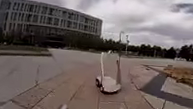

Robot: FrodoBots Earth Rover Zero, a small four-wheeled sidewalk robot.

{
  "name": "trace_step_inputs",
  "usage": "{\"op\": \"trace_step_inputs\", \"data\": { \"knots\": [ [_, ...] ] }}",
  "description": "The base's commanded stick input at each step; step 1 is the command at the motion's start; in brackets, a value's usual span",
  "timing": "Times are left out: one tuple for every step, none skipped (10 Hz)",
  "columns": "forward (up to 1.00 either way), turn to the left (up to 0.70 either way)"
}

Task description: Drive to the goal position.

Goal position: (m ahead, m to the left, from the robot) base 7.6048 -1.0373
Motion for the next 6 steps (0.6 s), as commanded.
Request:
{"op": "trace_step_inputs", "data": {
  "knots": [
    [-0.70, 0.01],
    [-0.62, 0.01],
    [-0.42, 0.01],
    [-0.12, 0.00],
    [0.00, 0.47],
    [0.00, 0.70]
  ]
}}
